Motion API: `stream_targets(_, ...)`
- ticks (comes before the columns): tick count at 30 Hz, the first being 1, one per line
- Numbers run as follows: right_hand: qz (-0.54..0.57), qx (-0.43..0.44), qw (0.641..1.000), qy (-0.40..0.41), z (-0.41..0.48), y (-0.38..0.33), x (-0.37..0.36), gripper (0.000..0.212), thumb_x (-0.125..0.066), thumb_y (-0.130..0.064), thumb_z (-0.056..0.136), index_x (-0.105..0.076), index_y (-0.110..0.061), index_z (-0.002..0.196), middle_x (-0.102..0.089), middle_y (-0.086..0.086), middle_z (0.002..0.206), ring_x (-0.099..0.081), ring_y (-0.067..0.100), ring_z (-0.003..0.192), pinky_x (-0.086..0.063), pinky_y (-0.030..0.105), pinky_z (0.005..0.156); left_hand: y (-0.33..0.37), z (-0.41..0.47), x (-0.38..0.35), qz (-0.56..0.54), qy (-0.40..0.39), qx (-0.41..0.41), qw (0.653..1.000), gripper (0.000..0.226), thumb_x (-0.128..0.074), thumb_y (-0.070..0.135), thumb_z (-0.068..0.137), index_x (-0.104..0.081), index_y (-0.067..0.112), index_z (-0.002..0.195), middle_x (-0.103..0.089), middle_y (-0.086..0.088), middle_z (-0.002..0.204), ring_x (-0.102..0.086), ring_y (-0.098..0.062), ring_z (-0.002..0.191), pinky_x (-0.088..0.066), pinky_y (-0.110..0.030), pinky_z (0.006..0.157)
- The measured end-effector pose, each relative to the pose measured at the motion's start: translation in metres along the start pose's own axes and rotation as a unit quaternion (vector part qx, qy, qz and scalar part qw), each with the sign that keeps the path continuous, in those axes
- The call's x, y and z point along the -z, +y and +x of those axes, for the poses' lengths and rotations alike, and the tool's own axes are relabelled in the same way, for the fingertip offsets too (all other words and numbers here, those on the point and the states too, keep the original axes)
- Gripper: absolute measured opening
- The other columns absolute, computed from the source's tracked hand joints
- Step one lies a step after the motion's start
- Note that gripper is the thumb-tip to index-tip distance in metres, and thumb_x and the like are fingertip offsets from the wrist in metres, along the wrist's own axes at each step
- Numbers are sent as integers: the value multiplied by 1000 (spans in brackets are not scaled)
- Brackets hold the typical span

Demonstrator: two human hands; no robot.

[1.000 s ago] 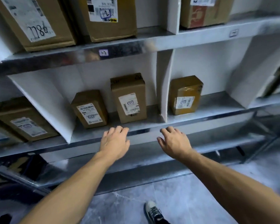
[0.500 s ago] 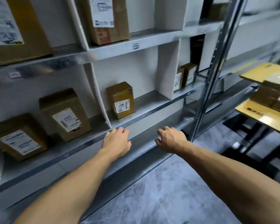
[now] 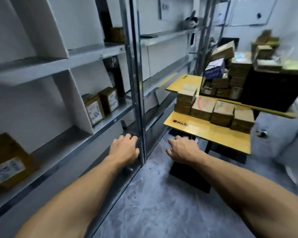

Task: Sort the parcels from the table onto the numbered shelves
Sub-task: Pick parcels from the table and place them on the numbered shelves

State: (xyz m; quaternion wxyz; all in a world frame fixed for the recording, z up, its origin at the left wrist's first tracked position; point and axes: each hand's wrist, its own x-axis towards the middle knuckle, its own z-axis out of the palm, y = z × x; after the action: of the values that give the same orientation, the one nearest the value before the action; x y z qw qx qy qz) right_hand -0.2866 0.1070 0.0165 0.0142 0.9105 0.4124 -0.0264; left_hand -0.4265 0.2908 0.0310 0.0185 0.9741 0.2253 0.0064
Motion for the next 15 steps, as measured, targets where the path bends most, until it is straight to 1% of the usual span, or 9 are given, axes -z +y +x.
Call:
stream_targets(3,-3,-46,999,10,5,63,3,41,-39,-52,98,-52,-20,121,-56,11,121,-57,35,111,-47,45,85,54,49,-6,2,5,-33,999,45,-45,41,93,-46,23,134,-51,-3,130,-48,-29,118,-40,-42,98)
stream_targets(8,1,-118,993,-3,9,151,5,45,-39,-51,99,-50,-20,129,-56,13,124,-56,35,114,-47,44,88,130,116,-18,-7,8,-82,997,45,-43,43,93,-45,23,132,-51,-4,129,-49,-29,116,-42,-42,93)
stream_targets(12,13,-143,990,-7,20,201,5,47,-37,-53,99,-49,-20,132,-56,11,123,-58,34,111,-52,45,86,168,158,-25,-24,4,-118,993,48,-42,43,94,-40,25,138,-49,-2,134,-47,-28,119,-41,-42,95)
stream_targets(15,19,-158,987,-16,33,223,0,47,-37,-51,99,-49,-20,132,-56,12,120,-58,34,110,-50,45,84,183,187,-34,-23,-8,-127,992,49,-42,44,94,-40,26,139,-48,-2,136,-46,-28,121,-41,-42,97)
